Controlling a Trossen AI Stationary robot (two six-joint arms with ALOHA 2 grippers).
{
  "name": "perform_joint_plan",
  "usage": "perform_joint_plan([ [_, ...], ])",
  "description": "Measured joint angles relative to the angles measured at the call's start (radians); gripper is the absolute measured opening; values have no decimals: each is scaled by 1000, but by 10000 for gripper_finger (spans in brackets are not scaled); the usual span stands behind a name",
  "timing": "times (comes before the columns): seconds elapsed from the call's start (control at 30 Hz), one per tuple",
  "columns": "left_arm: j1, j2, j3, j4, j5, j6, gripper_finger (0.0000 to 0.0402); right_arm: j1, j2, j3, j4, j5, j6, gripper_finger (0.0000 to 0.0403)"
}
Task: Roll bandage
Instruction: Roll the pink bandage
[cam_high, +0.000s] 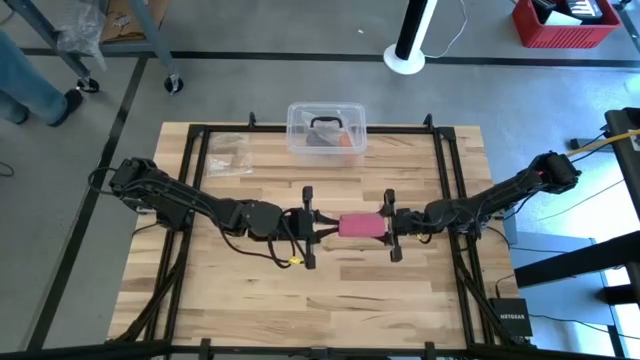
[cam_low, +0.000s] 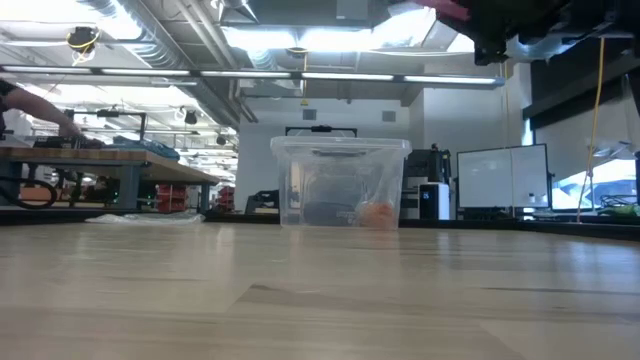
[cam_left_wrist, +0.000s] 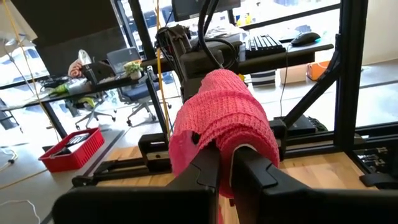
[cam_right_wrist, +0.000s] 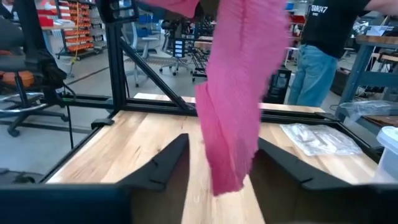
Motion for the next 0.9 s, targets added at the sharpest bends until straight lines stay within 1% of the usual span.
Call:
perform_joint_plan([
  [0.1, 0, 0, 0, 0, 0, 0, 13, 0, 3, 0, 18, 1, -15, 107],
  [0.23, 0, 0, 0, 0, 0, 0, 13, 0, 3, 0, 15, 28, -27, 26],
  [0.27, 0, 0, 0, 0, 0, 0, 13, 0, 3, 0, 14, 34, -30, 14],
  [0.3, 0, 0, 0, 0, 0, 0, 13, 0, 3, 0, 13, 41, -34, 9],
  [0.4, 0, -1, 0, 0, 0, 13, 13, 0, 3, 0, 8, 56, -30, 16],
  [0.57, -16, -33, 0, 0, -7, 34, 13, 19, 3, 0, -36, 32, 18, 6],
  [0.67, -18, -42, 0, -3, -7, 37, 13, 72, 3, 0, -48, 55, 32, 10],
  [0.77, -17, -41, -1, -13, -35, 46, 13, 147, 3, 5, -55, 113, 22, 4],
  [0.9, -1, -40, -1, -7, -47, 37, 13, 232, 3, 53, -86, 188, 0, 7],
])
